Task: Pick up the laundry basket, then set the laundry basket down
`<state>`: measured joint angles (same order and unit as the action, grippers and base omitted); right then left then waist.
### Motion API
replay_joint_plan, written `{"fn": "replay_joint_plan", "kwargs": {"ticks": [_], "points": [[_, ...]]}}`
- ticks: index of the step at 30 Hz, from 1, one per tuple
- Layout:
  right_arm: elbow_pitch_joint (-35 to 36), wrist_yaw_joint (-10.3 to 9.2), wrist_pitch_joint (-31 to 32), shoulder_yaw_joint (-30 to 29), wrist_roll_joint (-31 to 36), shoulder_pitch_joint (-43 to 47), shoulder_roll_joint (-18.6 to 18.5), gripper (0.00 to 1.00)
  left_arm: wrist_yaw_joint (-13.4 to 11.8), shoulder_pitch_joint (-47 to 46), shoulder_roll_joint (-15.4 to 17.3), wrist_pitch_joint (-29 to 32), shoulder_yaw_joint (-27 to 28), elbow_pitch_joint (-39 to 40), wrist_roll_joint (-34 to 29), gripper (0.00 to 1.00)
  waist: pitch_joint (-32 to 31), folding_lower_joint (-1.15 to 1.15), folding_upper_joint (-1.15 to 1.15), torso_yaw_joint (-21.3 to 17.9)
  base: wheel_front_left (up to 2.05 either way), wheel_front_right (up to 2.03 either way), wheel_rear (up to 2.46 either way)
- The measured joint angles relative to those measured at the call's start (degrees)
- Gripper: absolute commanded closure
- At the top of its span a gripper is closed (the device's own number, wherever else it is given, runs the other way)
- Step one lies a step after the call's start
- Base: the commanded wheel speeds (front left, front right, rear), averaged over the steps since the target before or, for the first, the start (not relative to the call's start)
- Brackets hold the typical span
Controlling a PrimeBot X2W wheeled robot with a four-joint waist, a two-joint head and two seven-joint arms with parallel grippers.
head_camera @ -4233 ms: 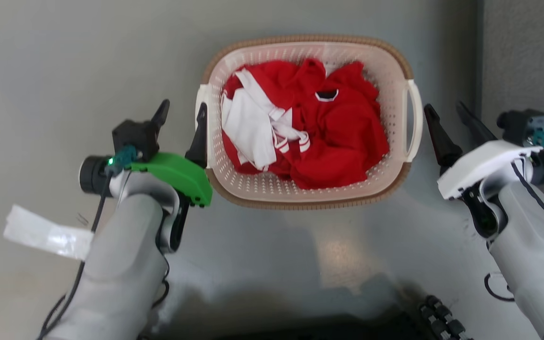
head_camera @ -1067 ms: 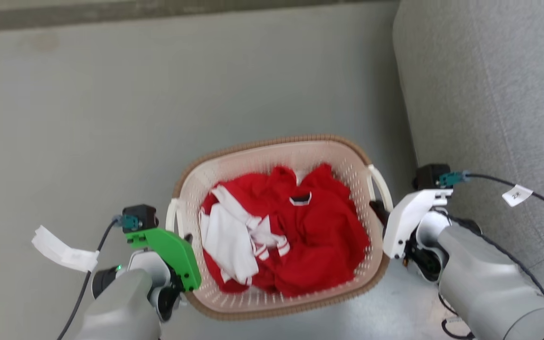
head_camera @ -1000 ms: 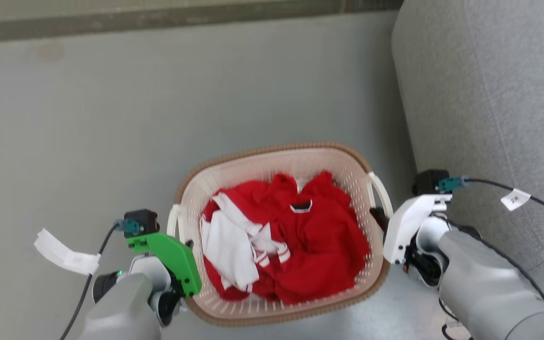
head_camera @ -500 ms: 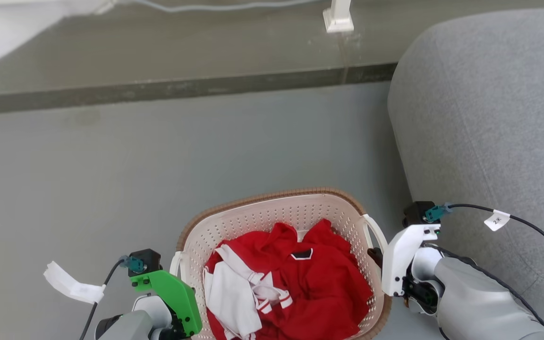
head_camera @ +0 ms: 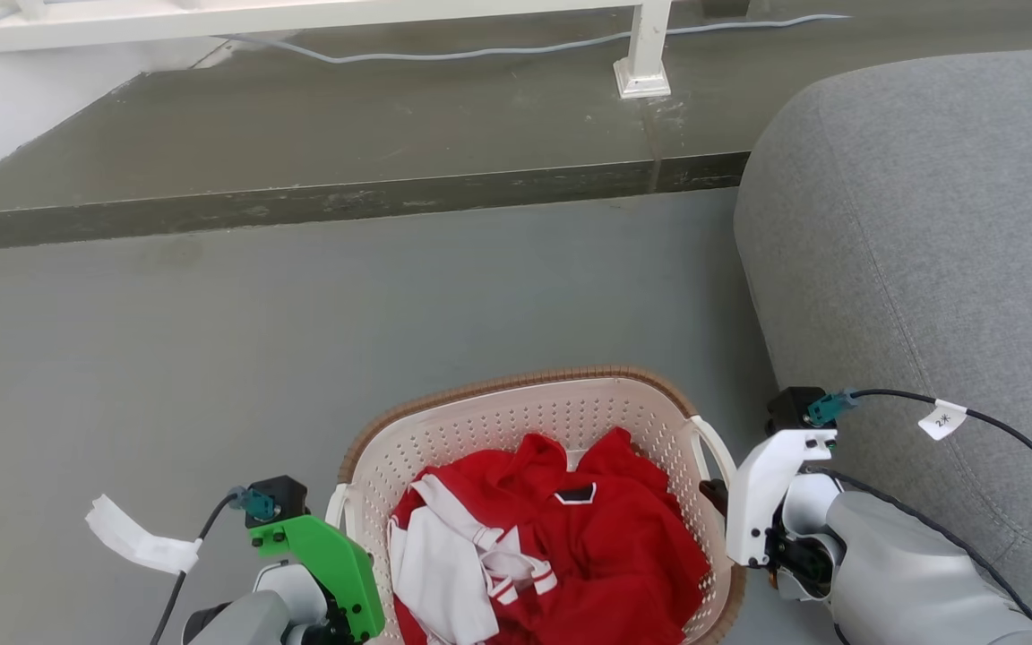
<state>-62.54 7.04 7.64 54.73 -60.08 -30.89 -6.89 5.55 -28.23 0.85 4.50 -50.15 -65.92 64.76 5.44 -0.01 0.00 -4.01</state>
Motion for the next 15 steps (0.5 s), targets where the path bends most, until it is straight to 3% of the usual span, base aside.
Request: {"fn": "replay_joint_plan", "kwargs": {"ticks": [15], "points": [[-0.1,0.0,0.4,0.7,-0.6,0.0,-0.1,1.0,0.0,0.0,0.0,0.1,-0.7,0.0,1.6,1.0,0.6,0.0,0.0,0.0,0.0,0.0,0.0]]}}
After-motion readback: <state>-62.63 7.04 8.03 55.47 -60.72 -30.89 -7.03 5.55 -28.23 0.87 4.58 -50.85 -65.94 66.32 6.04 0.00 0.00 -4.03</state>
